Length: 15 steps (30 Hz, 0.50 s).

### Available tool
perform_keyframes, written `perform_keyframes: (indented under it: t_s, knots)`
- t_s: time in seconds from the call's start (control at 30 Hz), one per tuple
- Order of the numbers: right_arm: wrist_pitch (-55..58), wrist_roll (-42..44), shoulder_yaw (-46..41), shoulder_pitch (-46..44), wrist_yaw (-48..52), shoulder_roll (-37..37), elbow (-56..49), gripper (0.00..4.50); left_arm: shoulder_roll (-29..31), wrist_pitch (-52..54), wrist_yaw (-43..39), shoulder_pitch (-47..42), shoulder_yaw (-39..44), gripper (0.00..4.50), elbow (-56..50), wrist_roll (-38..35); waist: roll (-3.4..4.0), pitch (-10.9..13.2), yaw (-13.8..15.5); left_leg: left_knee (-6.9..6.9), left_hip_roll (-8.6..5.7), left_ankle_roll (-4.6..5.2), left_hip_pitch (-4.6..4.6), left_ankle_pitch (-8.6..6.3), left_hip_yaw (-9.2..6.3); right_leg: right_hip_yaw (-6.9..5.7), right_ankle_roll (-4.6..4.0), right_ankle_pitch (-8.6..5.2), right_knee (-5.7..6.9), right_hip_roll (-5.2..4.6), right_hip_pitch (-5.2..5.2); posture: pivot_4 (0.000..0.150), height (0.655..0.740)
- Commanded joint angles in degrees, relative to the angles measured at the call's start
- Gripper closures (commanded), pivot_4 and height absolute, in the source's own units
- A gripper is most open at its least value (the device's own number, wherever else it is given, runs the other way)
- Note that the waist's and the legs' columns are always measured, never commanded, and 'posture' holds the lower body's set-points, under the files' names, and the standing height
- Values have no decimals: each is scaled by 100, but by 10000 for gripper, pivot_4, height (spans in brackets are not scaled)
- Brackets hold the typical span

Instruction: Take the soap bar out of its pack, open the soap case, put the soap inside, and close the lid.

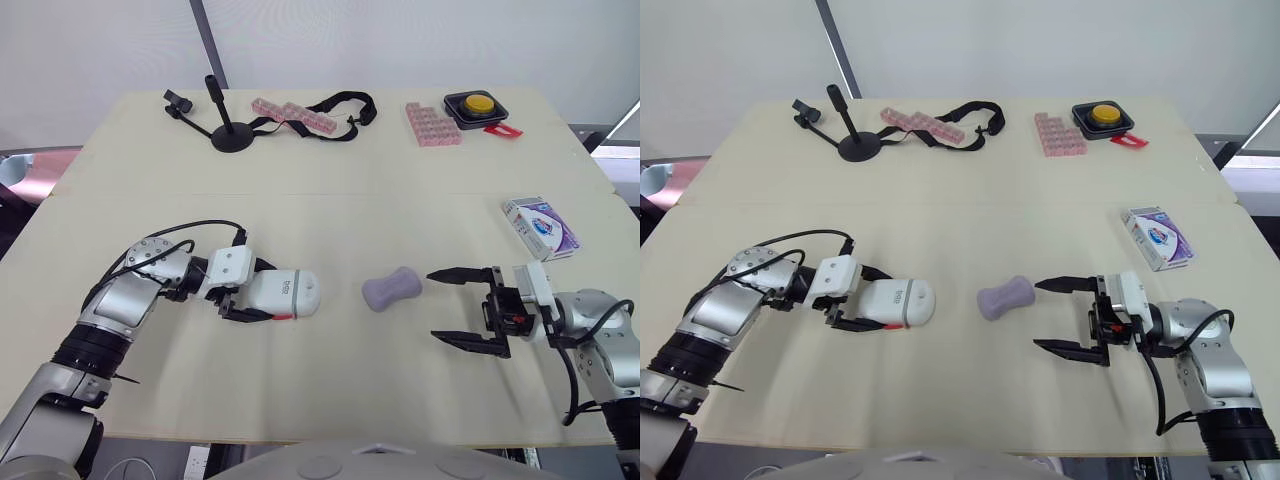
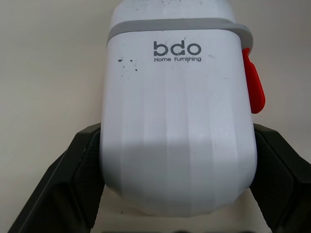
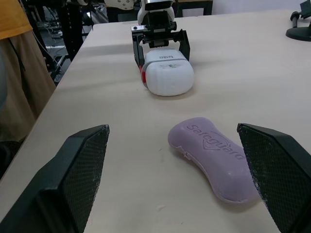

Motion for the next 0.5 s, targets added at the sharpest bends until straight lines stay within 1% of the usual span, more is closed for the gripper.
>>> perform_keyframes:
  t_s: [0.03, 0.1, 0.17, 0.2, 0.27, 0.3, 0.33, 0.37, 0.47, 0.5]
  knots:
    - [187, -10, -81, 10, -266, -99, -239, 0, -56, -184, 152, -132, 314, 10337, -159, -226, 0, 0, 0, 0, 0, 0, 0, 0, 0, 0, 0, 0, 0, 0, 0, 1500, 7343]
    - [716, 146, -119, 21, -505, -265, -517, 0, -107, -194, 292, -185, 455, 10337, -225, -309, 0, 0, 3, 0, 0, 0, -1, 0, -2, -1, 0, 0, 1, 0, 0, 1500, 7343]
    - [1509, 427, -172, 14, -836, -486, -937, 0, -178, -328, 408, -210, 590, 10337, -286, -402, 0, 0, 4, 0, 0, 0, 0, 1, -4, -1, 0, 0, 2, 1, -2, 1500, 7343]
    - [2132, 707, -200, -14, -1099, -646, -1205, 0, -208, -475, 531, -215, 638, 10337, -338, -354, -2, -1, 4, 0, 0, 0, 1, 1, -4, 1, 1, 0, 2, 1, -2, 1500, 7343]
    - [3211, 1396, -291, -116, -1651, -847, -1686, 0, -275, -695, 740, -193, 690, 10337, -488, -277, -2, -2, 6, 0, 2, 0, 1, 1, -4, 3, 1, 1, 0, 3, -2, 1500, 7343]
    - [3956, 1851, -304, -289, -2174, -943, -1911, 0, -376, -977, 912, -180, 717, 10337, -592, -210, -2, -2, 9, 0, 2, -1, 2, 2, -4, 5, 2, 1, -1, 5, 0, 1500, 7343]
    - [4410, 2133, -293, -459, -2548, -965, -2076, 0, -472, -1136, 1073, -166, 727, 10337, -684, -169, -2, -2, 9, -1, 2, -2, 3, 2, -4, 5, 3, 1, -2, 6, 2, 1500, 7343]
    - [4936, 2646, -294, -701, -3079, -915, -2162, 0, -576, -1336, 1213, -138, 702, 10337, -782, -106, -2, -2, 10, -2, 3, -4, 6, 4, -4, 8, 3, 2, -2, 7, 3, 1500, 7343]
    - [5926, 3800, -301, -1270, -4256, -699, -2196, 0, -808, -1728, 1546, -71, 610, 10337, -898, 120, -4, -4, 42, -2, 5, -28, 13, 17, -4, 9, 3, 2, -1, 8, 7, 1500, 7343]
    - [6134, 4057, -306, -1383, -4519, -663, -2183, 0, -852, -1799, 1625, -60, 591, 10337, -901, 181, -3, -4, 55, -3, 7, -29, 14, 18, -4, 9, 3, 2, -1, 10, 9, 1500, 7343]
